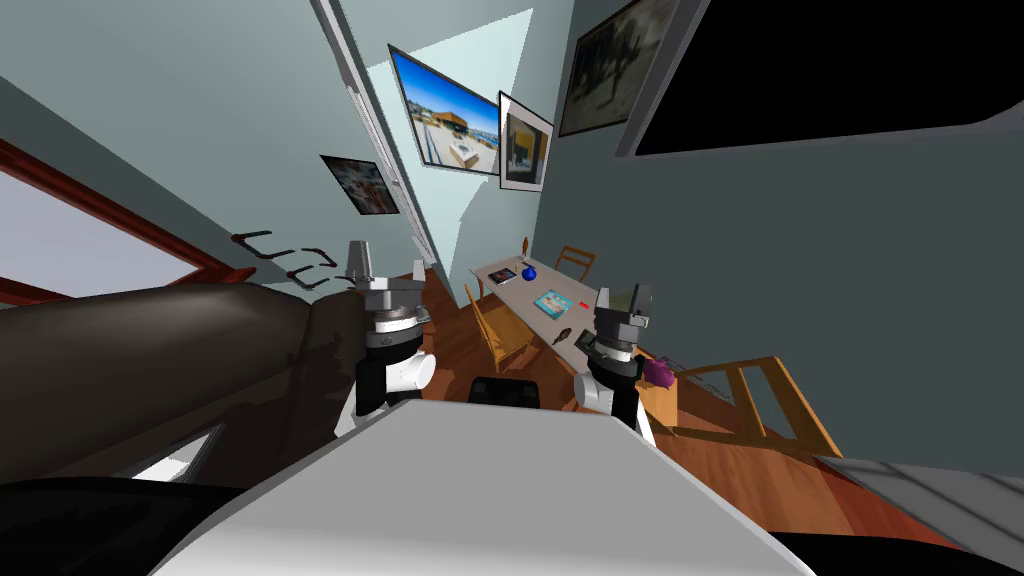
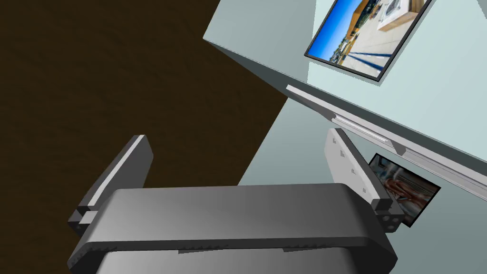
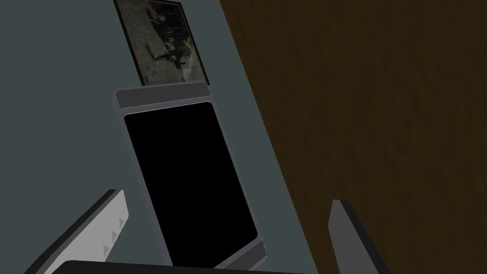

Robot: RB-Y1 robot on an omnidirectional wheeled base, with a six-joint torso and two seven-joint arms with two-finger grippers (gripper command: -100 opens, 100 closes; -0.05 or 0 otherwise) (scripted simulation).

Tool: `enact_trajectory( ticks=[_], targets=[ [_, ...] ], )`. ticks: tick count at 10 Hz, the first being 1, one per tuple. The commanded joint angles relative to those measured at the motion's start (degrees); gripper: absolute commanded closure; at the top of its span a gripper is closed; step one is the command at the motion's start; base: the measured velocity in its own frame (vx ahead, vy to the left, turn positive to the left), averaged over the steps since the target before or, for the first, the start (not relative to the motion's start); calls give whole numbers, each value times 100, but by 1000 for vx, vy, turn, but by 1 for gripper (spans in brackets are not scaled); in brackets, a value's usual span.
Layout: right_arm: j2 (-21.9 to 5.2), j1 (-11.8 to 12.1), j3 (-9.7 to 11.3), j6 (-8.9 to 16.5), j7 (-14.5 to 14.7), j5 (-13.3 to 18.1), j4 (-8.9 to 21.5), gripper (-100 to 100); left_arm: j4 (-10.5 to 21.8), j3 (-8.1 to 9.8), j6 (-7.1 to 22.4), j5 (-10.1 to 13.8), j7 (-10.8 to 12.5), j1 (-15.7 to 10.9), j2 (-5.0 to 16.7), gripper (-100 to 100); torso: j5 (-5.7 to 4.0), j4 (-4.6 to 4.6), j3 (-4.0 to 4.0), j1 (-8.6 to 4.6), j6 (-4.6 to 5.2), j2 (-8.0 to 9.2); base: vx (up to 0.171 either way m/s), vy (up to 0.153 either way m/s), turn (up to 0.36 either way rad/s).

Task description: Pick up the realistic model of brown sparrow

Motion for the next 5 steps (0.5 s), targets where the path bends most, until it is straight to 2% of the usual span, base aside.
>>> enact_trajectory(
  ticks=[1, 5],
  targets=[
    [-208, -24, -21, 84, -75, -110, 124, -100, 0, 0, 0, 0, 0, 0, 0, 0, 0, 0, 0, 0, 0, 0, -13, 13, 115],
    [-623, -169, -129, 406, -386, -496, 565, -100, 0, 0, 0, 0, 0, -1, 0, 0, 2, 4, 9, 10, -1, 17, -48, 29, 125]
  ],
)
